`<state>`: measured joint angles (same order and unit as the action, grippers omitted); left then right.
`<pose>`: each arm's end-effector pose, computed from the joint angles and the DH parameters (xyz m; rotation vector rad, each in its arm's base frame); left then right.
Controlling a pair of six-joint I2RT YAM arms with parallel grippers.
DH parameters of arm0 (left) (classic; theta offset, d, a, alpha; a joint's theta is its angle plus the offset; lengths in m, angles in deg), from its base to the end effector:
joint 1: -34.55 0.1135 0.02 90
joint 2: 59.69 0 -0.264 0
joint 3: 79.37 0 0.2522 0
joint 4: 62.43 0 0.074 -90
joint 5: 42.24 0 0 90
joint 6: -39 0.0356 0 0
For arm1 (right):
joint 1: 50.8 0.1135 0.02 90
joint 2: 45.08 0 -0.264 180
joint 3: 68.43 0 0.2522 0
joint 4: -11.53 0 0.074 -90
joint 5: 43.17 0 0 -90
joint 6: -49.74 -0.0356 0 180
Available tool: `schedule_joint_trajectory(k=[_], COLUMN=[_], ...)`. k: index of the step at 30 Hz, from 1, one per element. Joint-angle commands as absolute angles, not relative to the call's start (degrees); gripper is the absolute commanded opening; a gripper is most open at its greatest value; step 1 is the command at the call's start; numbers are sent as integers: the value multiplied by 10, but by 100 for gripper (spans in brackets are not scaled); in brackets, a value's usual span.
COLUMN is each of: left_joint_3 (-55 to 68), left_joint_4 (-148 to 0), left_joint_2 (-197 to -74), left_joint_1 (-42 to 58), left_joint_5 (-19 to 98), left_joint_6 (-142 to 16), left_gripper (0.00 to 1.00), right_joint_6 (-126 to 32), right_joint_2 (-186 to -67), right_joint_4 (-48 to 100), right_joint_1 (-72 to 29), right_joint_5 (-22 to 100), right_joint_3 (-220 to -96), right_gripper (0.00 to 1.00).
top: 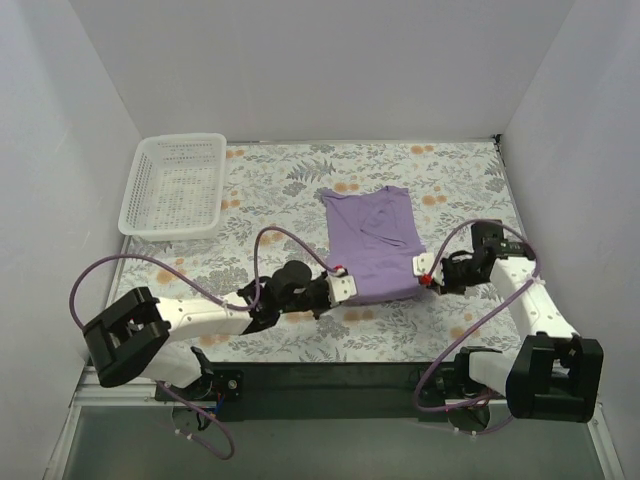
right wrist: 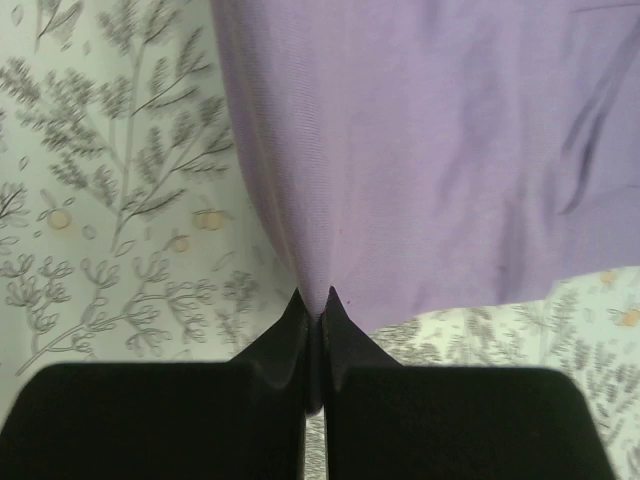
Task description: Fold and stack the t-shirts
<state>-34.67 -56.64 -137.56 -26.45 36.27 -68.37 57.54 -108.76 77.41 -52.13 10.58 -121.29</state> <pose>0.1258 -0.2416 0.1835 0.9448 1.9973 -1.0195 0.1747 0.0170 0.2028 -1.9264 1.5925 0.3086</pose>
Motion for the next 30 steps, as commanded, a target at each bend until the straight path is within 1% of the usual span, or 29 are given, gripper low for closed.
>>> schedule_joint_trajectory(k=[1, 2, 3, 4, 5, 6, 7, 8, 10, 11, 12, 14, 15, 17, 20, 23, 26, 27, 29, 30], left_joint_3=[-310, -287, -268, -247, -225, -171, -147, -118, -43, -18, 26, 63, 80, 116, 150, 174, 189, 195, 196, 194], left_joint_4=[-557, -540, -533, -530, -533, -536, -537, -537, -542, -551, -555, -570, -572, -576, -588, -598, -605, -606, -607, -607], left_joint_2=[-1384, -1408, -1425, -1443, -1483, -1505, -1545, -1565, -1624, -1643, -1660, -1709, -1724, -1757, -1790, -1815, -1834, -1838, -1839, -1837], left_joint_1=[-184, -138, -117, -97, -62, -46, -18, -4, 28, 37, 46, 64, 69, 82, 96, 104, 107, 108, 110, 109], left_joint_5=[295, 268, 254, 245, 224, 213, 207, 198, 197, 195, 195, 196, 208, 214, 220, 218, 222, 227, 253, 263], left_joint_6=[-710, -713, -717, -719, -724, -728, -733, -744, -751, -757, -761, -765, -767, -771, -776, -775, -786, -789, -813, -821], left_gripper=[0, 0, 0, 0, 0, 0, 0, 0, 0, 0, 0, 0, 0, 0, 0, 0, 0, 0, 0, 3], right_joint_6=[458, 404, 377, 353, 305, 285, 239, 216, 164, 150, 137, 100, 88, 56, 27, 6, -14, -19, -51, -67], right_joint_2=[-1150, -1175, -1224, -1249, -1272, -1322, -1348, -1400, -1455, -1508, -1534, -1584, -1631, -1692, -1743, -1762, -1767, -1767, -1769, -1770], right_joint_4=[771, 762, 753, 734, 726, 720, 702, 694, 680, 677, 674, 668, 665, 660, 649, 625, 591, 586, 564, 553], right_joint_1=[-522, -522, -522, -522, -521, -519, -519, -516, -512, -509, -509, -487, -483, -472, -464, -460, -455, -456, -450, -447], right_joint_5=[60, 56, 54, 50, 46, 42, 35, 33, 35, 36, 38, 52, 59, 77, 91, 106, 121, 124, 146, 165], right_joint_3=[-1317, -1377, -1404, -1436, -1491, -1526, -1557, -1623, -1686, -1754, -1783, -1847, -1904, -1953, -2019, -2032, -2015, -2012, -2006, -2006], right_gripper=[1, 1, 1, 1, 1, 1, 1, 1, 1, 1, 1, 1, 1, 1, 1, 1, 1, 4, 18, 50])
